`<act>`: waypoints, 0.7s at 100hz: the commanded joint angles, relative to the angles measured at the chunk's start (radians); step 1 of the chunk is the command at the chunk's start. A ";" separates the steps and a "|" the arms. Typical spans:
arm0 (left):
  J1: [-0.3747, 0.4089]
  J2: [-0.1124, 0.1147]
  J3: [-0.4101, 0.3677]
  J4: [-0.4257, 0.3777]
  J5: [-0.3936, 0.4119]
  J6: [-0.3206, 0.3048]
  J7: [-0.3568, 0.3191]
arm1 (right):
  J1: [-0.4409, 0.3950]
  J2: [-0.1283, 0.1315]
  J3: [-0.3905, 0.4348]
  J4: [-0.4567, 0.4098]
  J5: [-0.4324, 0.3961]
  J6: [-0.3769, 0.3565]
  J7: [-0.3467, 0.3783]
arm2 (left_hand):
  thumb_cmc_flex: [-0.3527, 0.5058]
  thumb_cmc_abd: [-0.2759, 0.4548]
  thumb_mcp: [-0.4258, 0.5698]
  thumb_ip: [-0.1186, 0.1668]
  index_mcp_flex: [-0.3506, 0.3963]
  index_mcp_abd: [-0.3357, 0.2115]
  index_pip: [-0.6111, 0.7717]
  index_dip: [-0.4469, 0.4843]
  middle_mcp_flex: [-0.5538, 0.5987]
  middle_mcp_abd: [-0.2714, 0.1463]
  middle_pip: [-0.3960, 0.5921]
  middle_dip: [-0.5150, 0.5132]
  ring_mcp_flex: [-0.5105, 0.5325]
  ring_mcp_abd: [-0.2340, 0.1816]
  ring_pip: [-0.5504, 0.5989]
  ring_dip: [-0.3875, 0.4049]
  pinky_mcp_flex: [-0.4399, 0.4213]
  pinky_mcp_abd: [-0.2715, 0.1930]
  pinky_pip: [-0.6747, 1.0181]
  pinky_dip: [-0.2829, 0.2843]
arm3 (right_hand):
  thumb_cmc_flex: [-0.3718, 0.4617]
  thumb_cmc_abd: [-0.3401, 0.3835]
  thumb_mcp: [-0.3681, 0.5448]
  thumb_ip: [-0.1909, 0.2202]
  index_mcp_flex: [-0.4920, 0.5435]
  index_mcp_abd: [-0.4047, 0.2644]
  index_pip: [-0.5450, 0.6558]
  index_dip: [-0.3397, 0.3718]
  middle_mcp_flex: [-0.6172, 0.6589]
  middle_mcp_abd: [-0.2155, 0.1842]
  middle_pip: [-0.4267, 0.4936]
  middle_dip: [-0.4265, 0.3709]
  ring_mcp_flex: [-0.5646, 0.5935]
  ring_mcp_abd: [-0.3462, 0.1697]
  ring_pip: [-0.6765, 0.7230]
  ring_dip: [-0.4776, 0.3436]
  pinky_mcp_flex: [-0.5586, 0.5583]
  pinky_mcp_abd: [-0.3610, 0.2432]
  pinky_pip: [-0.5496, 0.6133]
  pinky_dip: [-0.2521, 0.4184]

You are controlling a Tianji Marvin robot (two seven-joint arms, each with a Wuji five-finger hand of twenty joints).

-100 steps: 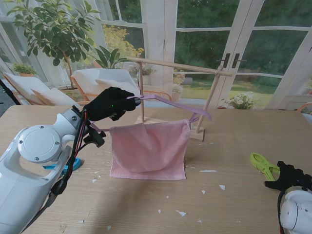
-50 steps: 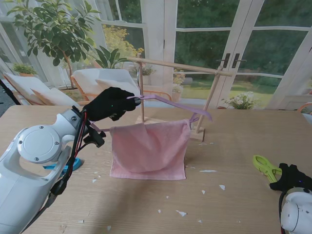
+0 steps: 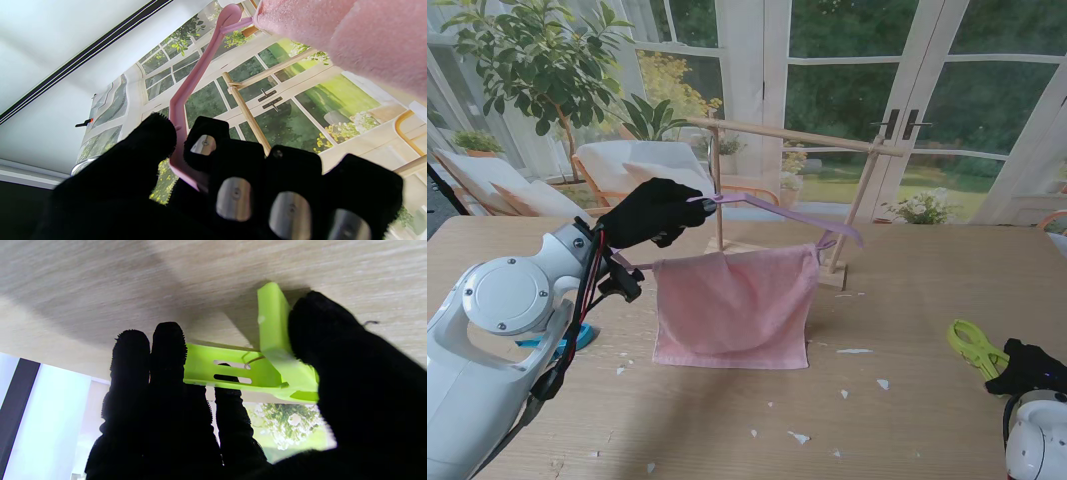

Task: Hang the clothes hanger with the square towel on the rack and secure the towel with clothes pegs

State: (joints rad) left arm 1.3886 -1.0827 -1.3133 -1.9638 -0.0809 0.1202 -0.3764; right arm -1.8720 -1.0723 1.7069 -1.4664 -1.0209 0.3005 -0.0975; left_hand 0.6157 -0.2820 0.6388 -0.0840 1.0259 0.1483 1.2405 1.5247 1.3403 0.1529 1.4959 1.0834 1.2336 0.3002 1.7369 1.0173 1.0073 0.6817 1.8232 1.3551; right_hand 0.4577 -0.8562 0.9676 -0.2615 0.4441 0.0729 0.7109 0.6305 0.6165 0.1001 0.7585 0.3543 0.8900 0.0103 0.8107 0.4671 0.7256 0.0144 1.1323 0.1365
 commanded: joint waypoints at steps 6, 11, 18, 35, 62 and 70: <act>0.007 -0.004 -0.005 -0.012 -0.005 0.000 -0.009 | -0.017 -0.014 0.002 -0.016 0.000 -0.007 -0.021 | -0.015 0.010 0.008 0.015 0.098 0.018 0.056 0.032 0.004 -0.080 0.091 0.009 0.028 -0.049 0.147 0.042 0.020 -0.006 0.271 0.032 | 0.284 0.110 0.206 0.044 0.140 -0.155 0.248 -0.038 0.261 -0.116 0.137 0.036 0.112 0.023 0.029 0.005 0.057 -0.028 0.062 0.443; 0.009 -0.004 -0.006 -0.013 -0.006 0.000 -0.008 | -0.020 -0.016 0.004 -0.021 0.001 -0.008 -0.035 | -0.015 0.011 0.008 0.015 0.098 0.018 0.056 0.032 0.004 -0.080 0.091 0.009 0.028 -0.048 0.147 0.042 0.020 -0.006 0.271 0.032 | 0.300 0.124 0.202 0.044 0.164 -0.176 0.273 -0.054 0.297 -0.124 0.137 0.034 0.142 0.021 0.036 0.008 0.077 -0.024 0.075 0.449; 0.010 -0.004 -0.007 -0.013 -0.008 -0.001 -0.009 | -0.025 -0.020 0.008 -0.031 0.006 -0.012 -0.052 | -0.016 0.011 0.007 0.015 0.098 0.018 0.056 0.032 0.004 -0.080 0.091 0.009 0.028 -0.048 0.147 0.041 0.020 -0.006 0.271 0.032 | 0.322 0.145 0.195 0.045 0.196 -0.199 0.301 -0.073 0.339 -0.129 0.139 0.029 0.174 0.018 0.047 0.014 0.098 -0.016 0.093 0.458; 0.013 -0.005 -0.011 -0.015 -0.011 -0.003 -0.005 | -0.061 -0.026 0.024 -0.093 0.009 -0.057 -0.076 | -0.015 0.010 0.009 0.015 0.098 0.017 0.056 0.032 0.004 -0.080 0.091 0.009 0.028 -0.048 0.146 0.041 0.020 -0.006 0.271 0.032 | 0.309 0.140 0.189 0.045 0.195 -0.198 0.307 -0.088 0.344 -0.122 0.134 0.029 0.178 0.018 0.047 0.018 0.101 -0.014 0.095 0.461; 0.018 -0.010 -0.011 -0.026 -0.007 0.009 0.016 | -0.157 -0.040 0.044 -0.280 -0.010 -0.172 -0.141 | -0.014 0.012 0.007 0.014 0.098 0.017 0.056 0.031 0.004 -0.080 0.091 0.009 0.028 -0.046 0.146 0.041 0.020 -0.006 0.271 0.032 | 0.300 0.136 0.187 0.046 0.194 -0.197 0.312 -0.098 0.344 -0.119 0.133 0.033 0.177 0.018 0.051 0.028 0.101 -0.013 0.095 0.463; 0.018 -0.013 -0.007 -0.035 0.001 0.025 0.032 | -0.188 -0.043 0.045 -0.345 -0.028 -0.203 -0.163 | -0.012 0.013 0.007 0.014 0.097 0.018 0.055 0.031 0.004 -0.080 0.091 0.009 0.028 -0.046 0.146 0.041 0.020 -0.005 0.271 0.031 | 0.298 0.136 0.186 0.047 0.194 -0.196 0.313 -0.100 0.344 -0.118 0.132 0.034 0.176 0.018 0.051 0.029 0.101 -0.014 0.095 0.464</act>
State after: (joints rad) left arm 1.4045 -1.0860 -1.3232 -1.9781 -0.0864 0.1276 -0.3468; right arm -2.0382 -1.1061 1.7594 -1.7547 -1.0318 0.1165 -0.2543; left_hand 0.6157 -0.2820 0.6388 -0.0840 1.0259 0.1482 1.2405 1.5247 1.3403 0.1529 1.4961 1.0834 1.2336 0.3002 1.7369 1.0173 1.0073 0.6817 1.8232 1.3551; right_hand 0.5487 -0.8847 0.9605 -0.2921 0.5321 0.0568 0.8017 0.5008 0.7766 0.1004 0.7316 0.3418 1.0265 0.0013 0.8501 0.4827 0.8250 0.0305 1.2131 0.1368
